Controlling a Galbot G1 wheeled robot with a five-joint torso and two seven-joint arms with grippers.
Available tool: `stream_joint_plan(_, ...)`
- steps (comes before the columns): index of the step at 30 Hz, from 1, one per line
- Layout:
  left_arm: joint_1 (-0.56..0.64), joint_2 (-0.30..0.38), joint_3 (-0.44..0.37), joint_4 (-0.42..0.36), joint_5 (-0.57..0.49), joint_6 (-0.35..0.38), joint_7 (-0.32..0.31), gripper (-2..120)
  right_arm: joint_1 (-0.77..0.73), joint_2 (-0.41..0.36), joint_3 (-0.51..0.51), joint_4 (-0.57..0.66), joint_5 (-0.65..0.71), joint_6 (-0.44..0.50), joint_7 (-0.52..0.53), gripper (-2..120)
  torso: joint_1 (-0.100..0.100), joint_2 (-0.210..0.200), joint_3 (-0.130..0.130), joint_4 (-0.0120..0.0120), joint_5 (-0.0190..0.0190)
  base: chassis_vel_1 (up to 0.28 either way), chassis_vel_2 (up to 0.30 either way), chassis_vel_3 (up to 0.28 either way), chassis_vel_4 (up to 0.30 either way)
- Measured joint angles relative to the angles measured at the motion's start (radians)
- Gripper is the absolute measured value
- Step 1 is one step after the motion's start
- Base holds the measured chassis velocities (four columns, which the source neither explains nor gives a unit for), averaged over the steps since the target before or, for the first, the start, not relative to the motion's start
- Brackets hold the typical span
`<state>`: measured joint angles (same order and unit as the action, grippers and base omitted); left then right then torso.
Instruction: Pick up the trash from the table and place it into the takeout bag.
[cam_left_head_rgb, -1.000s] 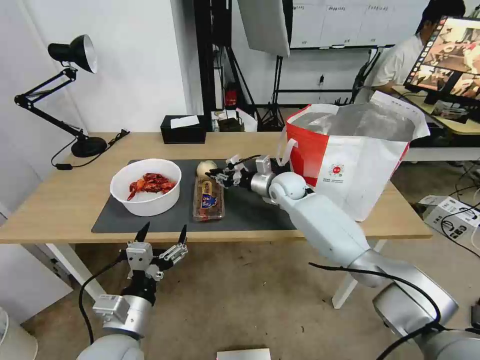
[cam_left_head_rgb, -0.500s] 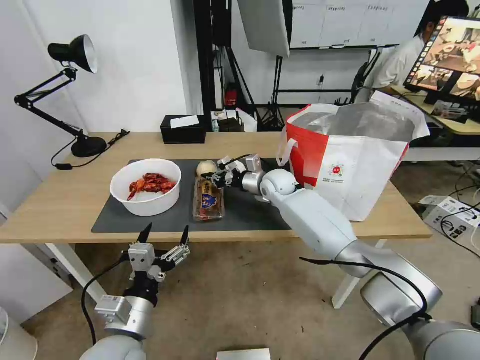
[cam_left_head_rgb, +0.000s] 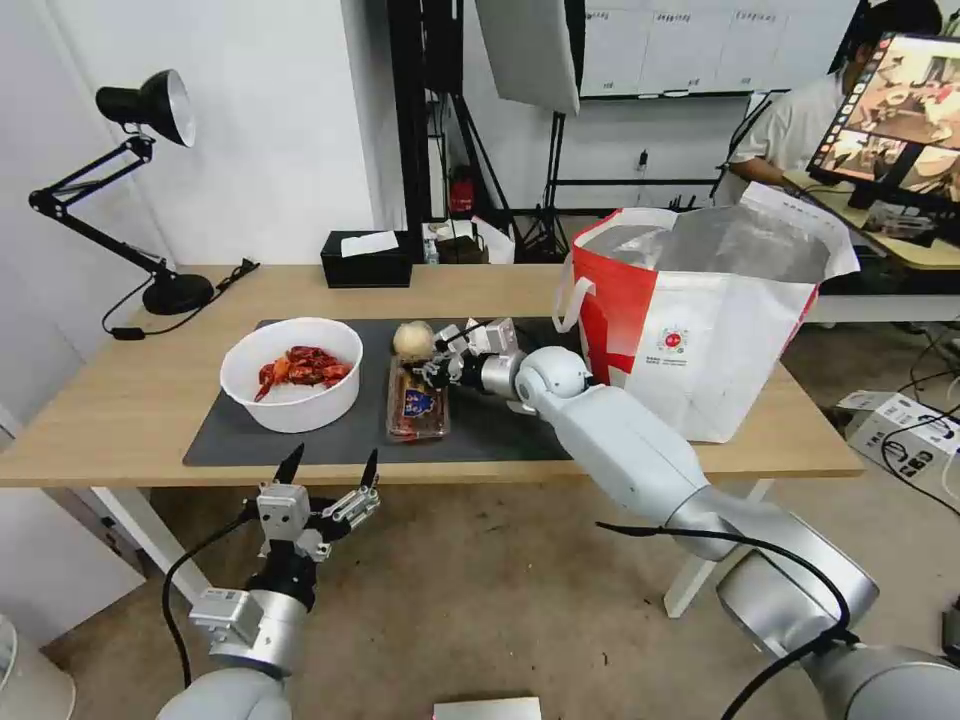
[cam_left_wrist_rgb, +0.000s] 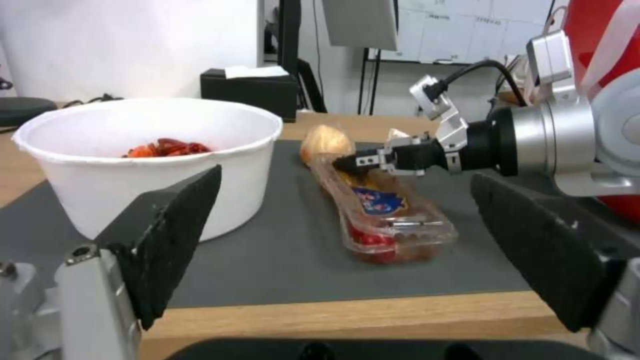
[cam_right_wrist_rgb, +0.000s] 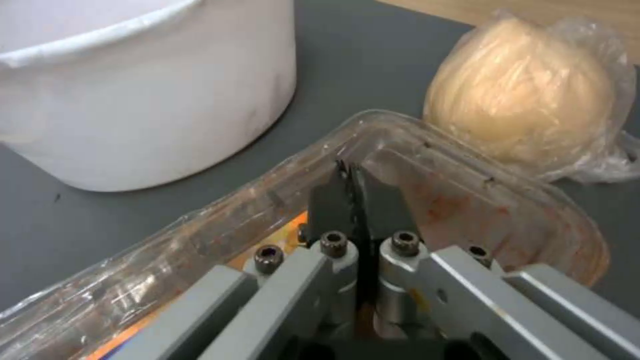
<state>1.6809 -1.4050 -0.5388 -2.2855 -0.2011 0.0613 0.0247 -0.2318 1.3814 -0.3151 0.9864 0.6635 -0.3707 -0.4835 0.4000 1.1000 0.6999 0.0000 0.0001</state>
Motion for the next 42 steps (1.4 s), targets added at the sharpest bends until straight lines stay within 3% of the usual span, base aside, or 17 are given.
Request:
stream_joint_plan(11, -0.02, 0.015, 0.006, 0.009, -0.02, 0.006, -0.003, 100, -0.01, -0.024, 0.007, 0.044, 0.025, -0.001, 0.014, 0, 0.0, 0.0, 0.0, 0.0001, -0.0001, 0.0, 0.0, 0.0, 0.0)
stream_joint_plan(17, -0.08, 0.078, 0.012, 0.023, -0.131, 0.05, -0.009, 100, -0.02, -0.048, 0.022, 0.111, 0.101, -0.012, 0.07, 0, 0.0, 0.0, 0.0, 0.0001, -0.0001, 0.0, 0.0, 0.0, 0.0)
stream_joint_plan(20, -0.169, 0.175, 0.043, 0.06, -0.308, 0.117, -0.032, 100, -0.028, -0.064, 0.024, 0.134, 0.109, -0.016, 0.079, 0, 0.0, 0.0, 0.0, 0.0, -0.0003, 0.0, 0.0, 0.0, 0.0)
stream_joint_plan(24, -0.226, 0.237, 0.065, 0.09, -0.431, 0.156, -0.049, 100, -0.036, -0.067, 0.026, 0.14, 0.109, -0.016, 0.08, 0, 0.0, 0.0, 0.0, -0.0002, -0.0002, 0.0, 0.0, 0.0, 0.0)
stream_joint_plan(27, -0.308, 0.318, 0.079, 0.14, -0.647, 0.22, -0.074, 100, -0.039, -0.059, 0.026, 0.14, 0.109, -0.016, 0.08, 0, 0.0, 0.0, 0.0, 0.0001, -0.0002, 0.0, 0.0, 0.0, 0.0)
stream_joint_plan(28, -0.308, 0.318, 0.079, 0.14, -0.647, 0.22, -0.074, 100, -0.039, -0.059, 0.026, 0.14, 0.109, -0.016, 0.08, 0, 0.0, 0.0, 0.0, 0.0001, -0.0002, 0.0, 0.0, 0.0, 0.0)
stream_joint_plan(30, -0.401, 0.374, 0.089, 0.189, -0.896, 0.3, -0.127, 100, -0.041, -0.06, 0.024, 0.149, 0.109, -0.016, 0.08, 0, 0.0, 0.0, 0.0, 0.0001, -0.0003, 0.0, 0.0, 0.0, 0.0)
stream_joint_plan(31, -0.401, 0.374, 0.089, 0.189, -0.896, 0.3, -0.127, 100, -0.041, -0.06, 0.024, 0.149, 0.109, -0.016, 0.08, 0, 0.0, 0.0, 0.0, 0.0001, -0.0003, 0.0, 0.0, 0.0, 0.0)
stream_joint_plan(33, -0.466, 0.397, 0.093, 0.227, -1.049, 0.353, -0.151, 100, -0.041, -0.06, 0.021, 0.152, 0.095, -0.015, 0.079, 0, 0.0, 0.0, 0.0, -0.0001, -0.0001, 0.0, 0.0, 0.0, 0.0)
stream_joint_plan(34, -0.466, 0.397, 0.093, 0.227, -1.049, 0.353, -0.151, 100, -0.041, -0.06, 0.021, 0.152, 0.095, -0.015, 0.079, 0, 0.0, 0.0, 0.0, -0.0001, -0.0001, 0.0, 0.0, 0.0, 0.0)
stream_joint_plan(37, -0.552, 0.402, 0.109, 0.284, -1.226, 0.42, -0.201, 100, -0.037, -0.053, 0.019, 0.146, 0.071, -0.008, 0.076, 0, 0.0, 0.0, 0.0, 0.0, -0.0002, 0.0, 0.0, 0.0, 0.0)
stream_joint_plan(42, -0.605, 0.397, 0.141, 0.332, -1.284, 0.454, -0.238, 100, -0.03, -0.047, 0.016, 0.138, 0.067, -0.007, 0.075, 0, 0.0, 0.0, 0.0, 0.0, -0.0002, 0.0, 0.0, 0.0, 0.0)
